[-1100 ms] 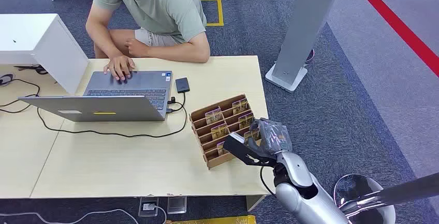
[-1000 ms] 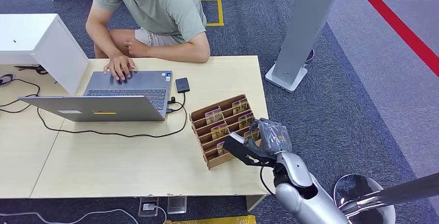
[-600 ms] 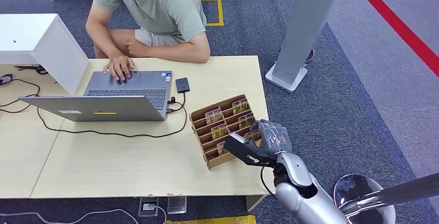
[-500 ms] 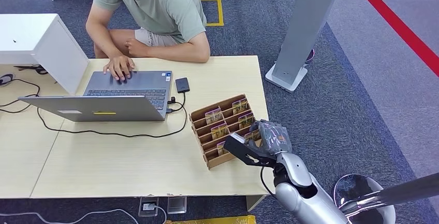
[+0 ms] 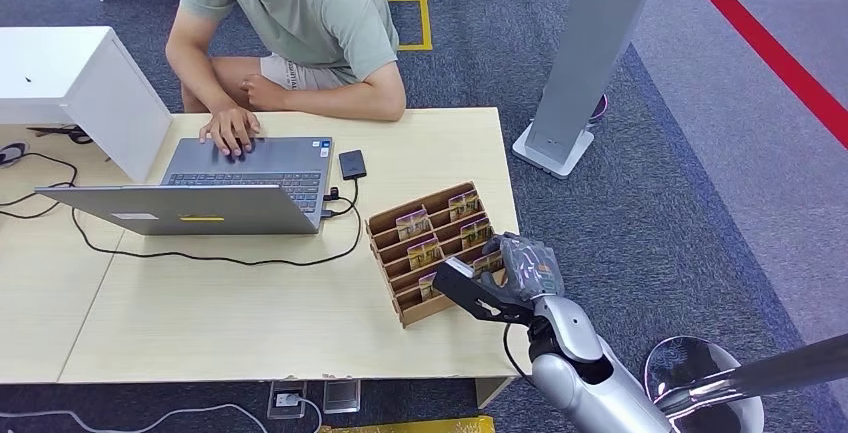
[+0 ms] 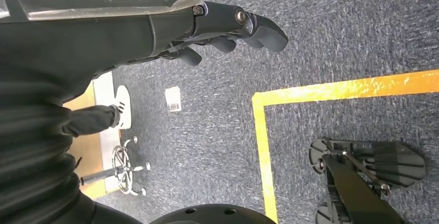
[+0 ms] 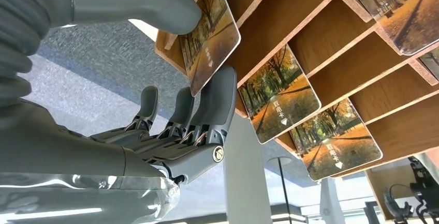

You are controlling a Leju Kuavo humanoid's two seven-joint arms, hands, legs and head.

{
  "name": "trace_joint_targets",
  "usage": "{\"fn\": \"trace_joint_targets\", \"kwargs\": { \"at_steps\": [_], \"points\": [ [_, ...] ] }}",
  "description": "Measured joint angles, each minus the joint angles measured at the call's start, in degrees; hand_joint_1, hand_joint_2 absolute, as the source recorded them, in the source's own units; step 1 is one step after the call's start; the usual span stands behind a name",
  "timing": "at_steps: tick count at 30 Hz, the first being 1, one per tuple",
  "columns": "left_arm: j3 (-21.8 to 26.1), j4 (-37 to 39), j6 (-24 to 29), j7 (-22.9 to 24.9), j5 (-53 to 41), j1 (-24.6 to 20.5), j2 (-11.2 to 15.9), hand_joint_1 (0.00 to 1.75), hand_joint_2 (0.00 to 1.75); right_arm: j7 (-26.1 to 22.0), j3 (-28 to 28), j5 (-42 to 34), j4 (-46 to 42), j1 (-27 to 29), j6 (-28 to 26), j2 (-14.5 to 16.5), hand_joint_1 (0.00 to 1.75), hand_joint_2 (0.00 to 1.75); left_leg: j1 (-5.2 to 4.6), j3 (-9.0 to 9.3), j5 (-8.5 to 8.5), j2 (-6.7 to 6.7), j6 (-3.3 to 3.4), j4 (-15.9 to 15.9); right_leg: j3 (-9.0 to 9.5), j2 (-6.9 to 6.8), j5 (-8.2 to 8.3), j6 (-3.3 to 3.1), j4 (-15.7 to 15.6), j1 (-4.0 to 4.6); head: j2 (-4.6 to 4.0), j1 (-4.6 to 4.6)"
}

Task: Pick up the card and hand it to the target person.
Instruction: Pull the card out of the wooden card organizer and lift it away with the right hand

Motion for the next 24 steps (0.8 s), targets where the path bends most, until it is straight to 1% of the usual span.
{"fn": "trace_joint_targets", "kwargs": {
  "at_steps": [8,9,12,13,15,20,24],
  "points": [
    [0.02,0.00,0.28,0.46,0.19,0.00,-0.01,0.00,1.75,-0.11,0.27,-0.44,0.10,-0.02,-0.01,0.00,0.96,1.75,0.00,0.00,0.00,0.00,0.00,0.00,0.00,0.00,0.00,0.00,0.00,0.00,0.00,-0.02],
    [0.03,0.00,0.31,0.46,0.20,0.00,-0.01,0.00,1.75,-0.12,0.28,-0.48,0.12,-0.02,-0.01,0.00,1.01,1.75,0.00,0.00,0.00,0.00,0.00,0.00,0.00,0.00,0.00,0.00,0.00,0.00,0.00,-0.01],
    [0.04,0.00,0.41,0.46,0.20,0.00,-0.02,0.00,1.75,-0.12,0.28,-0.57,0.14,-0.02,-0.03,0.00,1.25,1.75,0.00,0.00,0.00,0.00,0.00,0.00,0.00,0.00,0.00,0.00,0.00,0.00,-0.01,0.01],
    [0.04,0.00,0.43,0.46,0.19,0.00,-0.02,0.00,1.75,-0.12,0.29,-0.60,0.14,-0.02,-0.05,0.00,1.31,1.75,0.00,0.00,0.00,0.00,0.00,0.00,0.00,0.00,0.00,0.00,0.00,0.00,0.00,0.01],
    [0.04,0.00,0.43,0.46,0.18,0.00,-0.02,0.00,1.75,-0.13,0.30,-0.70,0.20,-0.02,-0.10,0.00,1.34,1.75,0.00,0.00,0.00,0.00,0.00,0.00,0.00,0.00,0.00,0.00,0.00,0.00,0.00,0.01],
    [0.05,0.00,0.44,0.47,0.20,0.00,-0.10,0.00,1.75,-0.20,0.30,-1.03,0.51,-0.26,-0.32,0.00,1.46,1.75,0.00,0.01,0.00,0.00,0.00,0.00,0.00,0.00,0.00,0.00,0.00,0.00,0.00,-0.02],
    [0.06,0.00,0.43,0.62,0.33,-0.01,-0.17,0.00,1.75,-0.40,0.31,-1.15,0.58,-0.33,-0.34,0.00,1.47,1.75,0.00,0.01,0.00,0.00,0.00,0.00,0.01,0.00,0.00,0.00,0.00,0.00,-0.01,0.00]
  ]
}}
